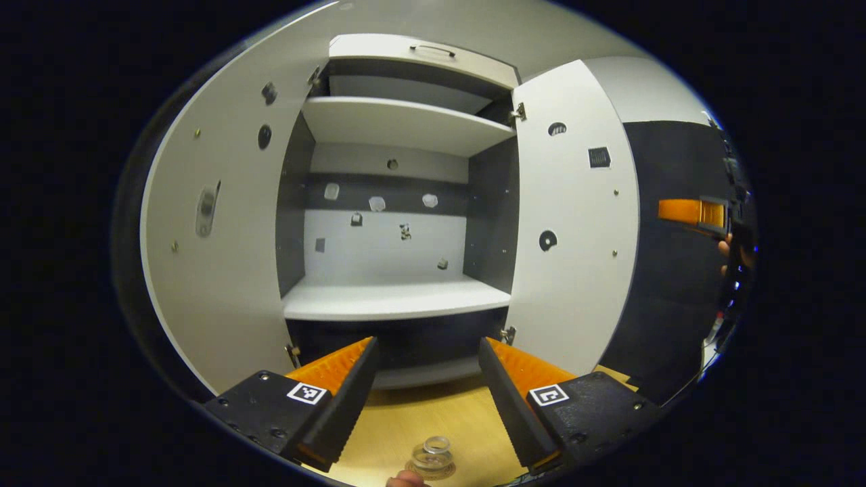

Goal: Grasp the bottle in the cabinet with the left hand and place it on the coaster, then close the right door with the right hand and the left door with the left hand.

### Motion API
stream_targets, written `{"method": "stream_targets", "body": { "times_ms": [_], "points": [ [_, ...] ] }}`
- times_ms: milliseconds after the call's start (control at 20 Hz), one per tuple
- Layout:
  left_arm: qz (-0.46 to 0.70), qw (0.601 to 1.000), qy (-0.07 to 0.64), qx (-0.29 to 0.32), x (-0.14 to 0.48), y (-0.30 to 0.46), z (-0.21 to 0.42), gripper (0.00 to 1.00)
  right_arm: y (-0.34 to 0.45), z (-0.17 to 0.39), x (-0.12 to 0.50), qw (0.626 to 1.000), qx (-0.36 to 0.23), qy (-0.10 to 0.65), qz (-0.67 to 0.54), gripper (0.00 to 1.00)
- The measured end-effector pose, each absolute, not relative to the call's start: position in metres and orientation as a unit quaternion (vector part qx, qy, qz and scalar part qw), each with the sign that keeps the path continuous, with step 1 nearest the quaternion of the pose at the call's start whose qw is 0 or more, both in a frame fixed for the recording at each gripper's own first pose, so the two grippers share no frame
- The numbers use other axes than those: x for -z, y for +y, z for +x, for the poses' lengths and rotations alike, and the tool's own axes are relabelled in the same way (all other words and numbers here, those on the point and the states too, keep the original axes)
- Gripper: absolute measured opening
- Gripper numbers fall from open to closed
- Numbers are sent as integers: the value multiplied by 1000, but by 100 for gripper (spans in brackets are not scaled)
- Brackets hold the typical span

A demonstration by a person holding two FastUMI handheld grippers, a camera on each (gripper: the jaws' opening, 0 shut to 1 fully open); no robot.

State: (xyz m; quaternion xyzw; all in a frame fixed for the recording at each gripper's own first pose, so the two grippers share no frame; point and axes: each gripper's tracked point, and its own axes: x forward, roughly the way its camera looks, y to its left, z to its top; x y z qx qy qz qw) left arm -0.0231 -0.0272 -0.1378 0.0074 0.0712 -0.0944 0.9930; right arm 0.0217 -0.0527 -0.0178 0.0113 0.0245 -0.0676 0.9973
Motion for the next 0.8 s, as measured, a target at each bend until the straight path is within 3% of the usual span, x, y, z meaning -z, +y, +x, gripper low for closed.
{"method": "stream_targets", "body": {
  "times_ms": [300, 550, 800],
  "points": [
    [9, 996, 66, 55, 91, -23, -20, 94, -58, 49, 11, 998, 60, 18, -5, 99],
    [-36, 996, 76, 36, 72, -14, -24, 94, -50, 56, 11, 999, 35, 24, -9, 96],
    [-6, 999, 52, 12, 56, 10, -27, 93, -49, 60, 7, 999, 43, 24, -22, 93]
  ]
}}
